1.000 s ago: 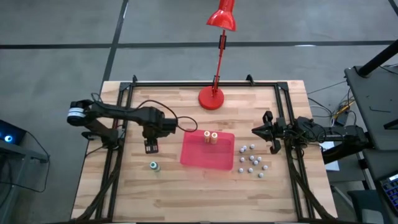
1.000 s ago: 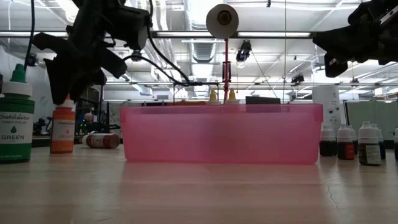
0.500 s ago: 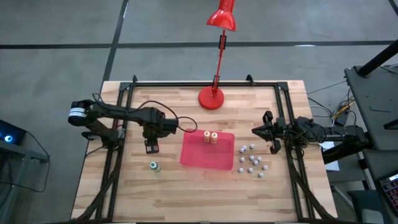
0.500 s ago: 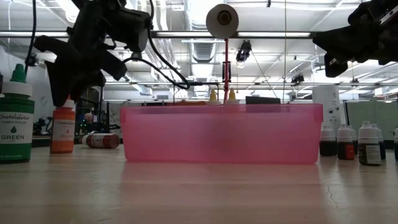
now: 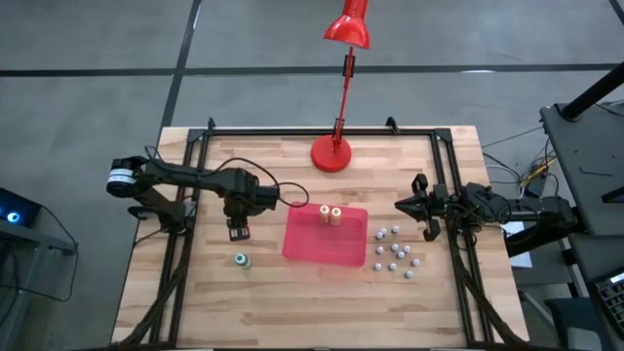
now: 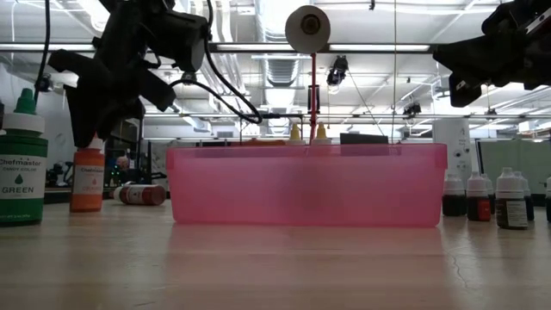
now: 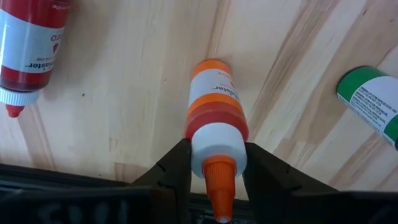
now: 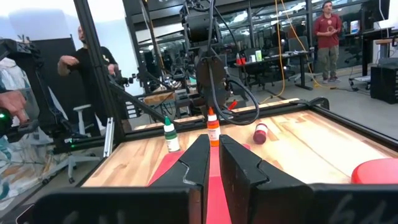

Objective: Pick & Place food coloring
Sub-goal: Put the large orange food coloring bottle into the red bin

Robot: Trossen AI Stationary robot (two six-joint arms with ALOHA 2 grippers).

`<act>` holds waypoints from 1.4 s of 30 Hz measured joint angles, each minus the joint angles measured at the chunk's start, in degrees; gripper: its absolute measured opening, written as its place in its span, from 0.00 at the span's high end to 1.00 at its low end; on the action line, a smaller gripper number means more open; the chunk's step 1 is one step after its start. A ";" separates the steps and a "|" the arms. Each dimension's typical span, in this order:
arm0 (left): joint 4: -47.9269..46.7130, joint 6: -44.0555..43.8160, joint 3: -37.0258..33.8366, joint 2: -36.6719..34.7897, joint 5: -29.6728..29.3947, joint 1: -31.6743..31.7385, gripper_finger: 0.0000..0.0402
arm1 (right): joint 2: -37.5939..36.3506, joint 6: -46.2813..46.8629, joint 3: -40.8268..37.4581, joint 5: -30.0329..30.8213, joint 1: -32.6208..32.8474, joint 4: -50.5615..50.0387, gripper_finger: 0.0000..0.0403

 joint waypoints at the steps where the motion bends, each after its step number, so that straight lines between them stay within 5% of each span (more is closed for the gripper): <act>1: -0.26 0.00 0.24 0.00 -0.06 0.00 0.76 | 0.00 0.00 0.00 0.00 0.00 0.00 0.93; 35: -4.27 -4.02 23.08 0.39 -0.04 0.07 0.77 | 0.00 0.00 0.00 0.00 0.00 0.00 0.93; 42: -6.34 -1.99 30.03 7.97 -0.04 0.02 0.77 | -0.04 0.00 0.00 -0.02 0.00 -0.02 0.93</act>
